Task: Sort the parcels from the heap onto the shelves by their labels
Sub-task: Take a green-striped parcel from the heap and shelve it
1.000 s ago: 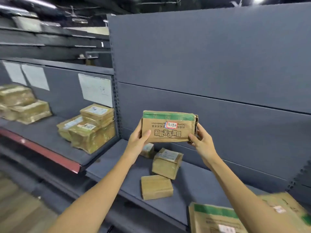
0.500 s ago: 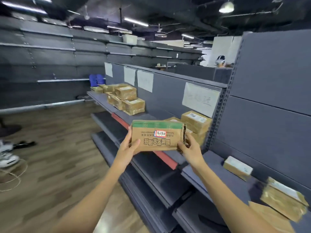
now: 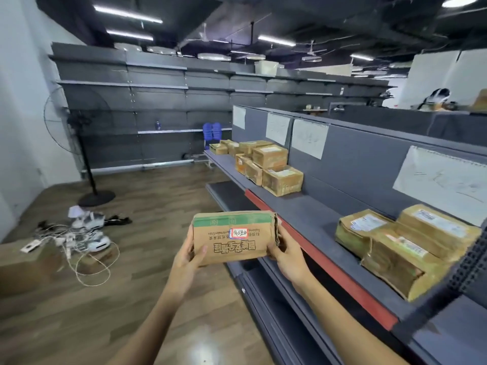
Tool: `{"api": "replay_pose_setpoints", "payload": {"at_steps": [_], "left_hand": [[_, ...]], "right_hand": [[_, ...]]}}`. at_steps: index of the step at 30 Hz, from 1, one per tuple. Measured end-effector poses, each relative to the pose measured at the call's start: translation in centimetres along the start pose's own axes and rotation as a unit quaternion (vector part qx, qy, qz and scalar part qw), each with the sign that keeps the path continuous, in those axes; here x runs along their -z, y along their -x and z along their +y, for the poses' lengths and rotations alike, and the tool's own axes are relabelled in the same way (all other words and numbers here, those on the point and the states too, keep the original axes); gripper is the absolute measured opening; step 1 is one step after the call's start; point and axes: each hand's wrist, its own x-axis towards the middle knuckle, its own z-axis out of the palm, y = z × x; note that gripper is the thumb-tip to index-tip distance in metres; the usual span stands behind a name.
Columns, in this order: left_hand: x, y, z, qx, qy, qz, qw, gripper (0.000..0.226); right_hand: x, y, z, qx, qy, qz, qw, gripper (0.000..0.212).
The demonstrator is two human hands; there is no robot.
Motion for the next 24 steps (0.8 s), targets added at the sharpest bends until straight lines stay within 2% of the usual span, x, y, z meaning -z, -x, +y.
{"api": "replay_pose_setpoints", "payload": {"at_steps": [5,16,24], "left_hand": [[-0.7,-9.7,-2.4,0.000,-0.036,-0.041,0.999,0.067],[-5.9,-32.4,-5.1,-0.010,-0.017,-0.110,0.994,0.064],[-4.8,-48.9,-9.5,-0.016,0.002,-0.163,0.987,0.065]], "right_hand": [[0.1,-8.8,3.5,-0.010,-0.006,0.043,0.999,0.046],[3.2,-29.1,8.0,-0.078,-0.029,0.134,0.987,0.054],[1.8,-43.8,11.6,-0.075,0.042,0.187,0.979,0.050]]}}
